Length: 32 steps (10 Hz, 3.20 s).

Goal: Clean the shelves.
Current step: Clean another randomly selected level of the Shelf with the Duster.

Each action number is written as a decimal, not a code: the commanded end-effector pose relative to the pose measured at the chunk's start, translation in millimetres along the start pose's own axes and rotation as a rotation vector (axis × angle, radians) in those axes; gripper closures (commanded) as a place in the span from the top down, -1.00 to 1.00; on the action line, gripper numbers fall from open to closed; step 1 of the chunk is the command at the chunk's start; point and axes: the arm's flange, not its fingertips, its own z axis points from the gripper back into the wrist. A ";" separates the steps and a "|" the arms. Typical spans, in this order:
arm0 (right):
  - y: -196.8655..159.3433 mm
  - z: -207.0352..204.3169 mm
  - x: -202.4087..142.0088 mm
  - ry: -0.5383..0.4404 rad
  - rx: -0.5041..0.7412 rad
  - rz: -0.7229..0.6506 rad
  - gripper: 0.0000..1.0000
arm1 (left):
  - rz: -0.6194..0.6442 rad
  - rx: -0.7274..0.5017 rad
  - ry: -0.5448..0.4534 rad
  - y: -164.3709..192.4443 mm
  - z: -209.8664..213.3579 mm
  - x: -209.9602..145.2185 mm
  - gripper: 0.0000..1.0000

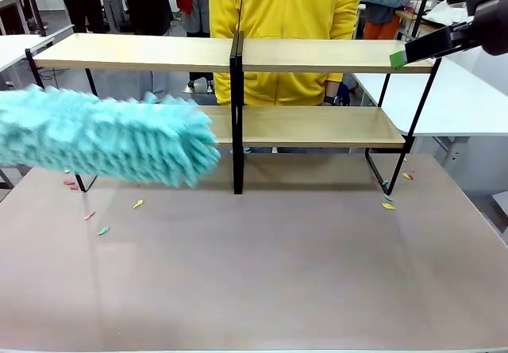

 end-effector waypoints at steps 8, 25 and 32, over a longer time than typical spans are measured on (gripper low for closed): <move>-1.0 -0.2 1.3 -0.002 0.000 0.000 1.00 | 0.094 0.074 -0.114 -16.1 15.0 -41.1 -1.00; -1.0 -0.2 1.3 -0.002 0.000 0.000 1.00 | 0.143 0.171 -0.115 0.6 101.3 -59.5 -0.91; -1.0 -0.2 1.3 -0.002 0.000 0.000 1.00 | 0.226 0.252 -0.140 -3.8 154.0 -84.3 -0.91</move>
